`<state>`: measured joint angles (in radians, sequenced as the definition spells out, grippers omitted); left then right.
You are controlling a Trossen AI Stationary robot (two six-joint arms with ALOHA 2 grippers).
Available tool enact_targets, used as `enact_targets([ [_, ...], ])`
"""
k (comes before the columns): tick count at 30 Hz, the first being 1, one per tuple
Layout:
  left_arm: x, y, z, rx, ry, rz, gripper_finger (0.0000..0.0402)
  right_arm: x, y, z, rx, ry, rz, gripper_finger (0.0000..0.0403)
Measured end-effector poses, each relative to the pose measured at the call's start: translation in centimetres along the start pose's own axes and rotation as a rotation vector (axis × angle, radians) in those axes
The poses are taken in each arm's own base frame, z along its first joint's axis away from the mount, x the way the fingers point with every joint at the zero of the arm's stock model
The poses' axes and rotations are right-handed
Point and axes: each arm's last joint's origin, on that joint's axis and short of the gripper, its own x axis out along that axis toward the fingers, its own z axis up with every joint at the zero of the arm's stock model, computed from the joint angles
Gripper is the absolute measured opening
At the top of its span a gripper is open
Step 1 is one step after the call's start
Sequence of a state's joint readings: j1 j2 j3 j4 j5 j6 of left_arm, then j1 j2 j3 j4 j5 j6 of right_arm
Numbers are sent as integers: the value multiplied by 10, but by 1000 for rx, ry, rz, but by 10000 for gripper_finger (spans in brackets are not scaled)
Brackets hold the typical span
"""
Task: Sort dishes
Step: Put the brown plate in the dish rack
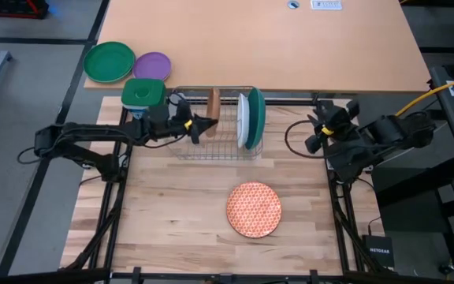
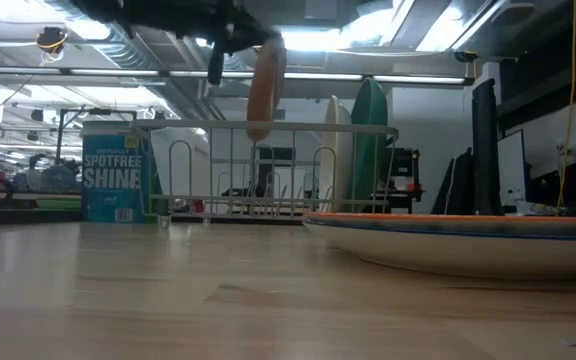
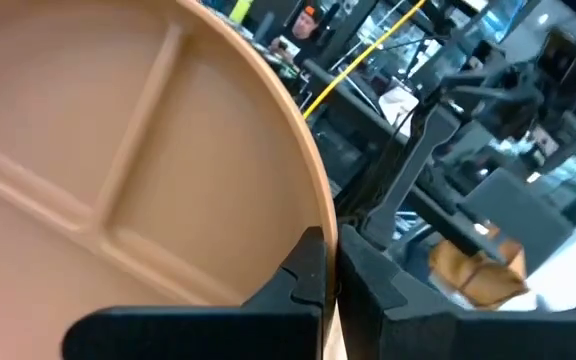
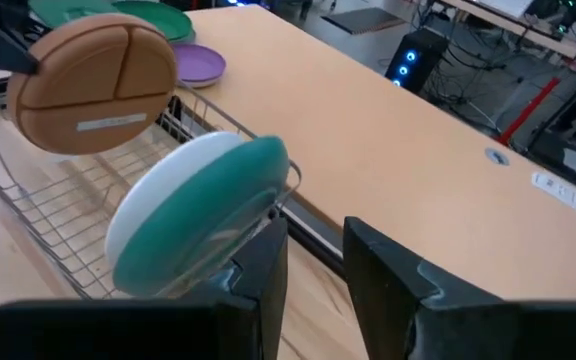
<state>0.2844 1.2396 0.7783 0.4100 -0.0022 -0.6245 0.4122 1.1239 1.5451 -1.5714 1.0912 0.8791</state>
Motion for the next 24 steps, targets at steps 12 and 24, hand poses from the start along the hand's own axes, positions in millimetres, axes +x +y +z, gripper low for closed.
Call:
enact_targets([
  [12,-10,35,-17,-237,-32,-45,0,17,14,-30,3,48,-49,104],
  [24,-5,42,-36,-298,25,-32,0,21,18,-37,17,67,-54,104],
])
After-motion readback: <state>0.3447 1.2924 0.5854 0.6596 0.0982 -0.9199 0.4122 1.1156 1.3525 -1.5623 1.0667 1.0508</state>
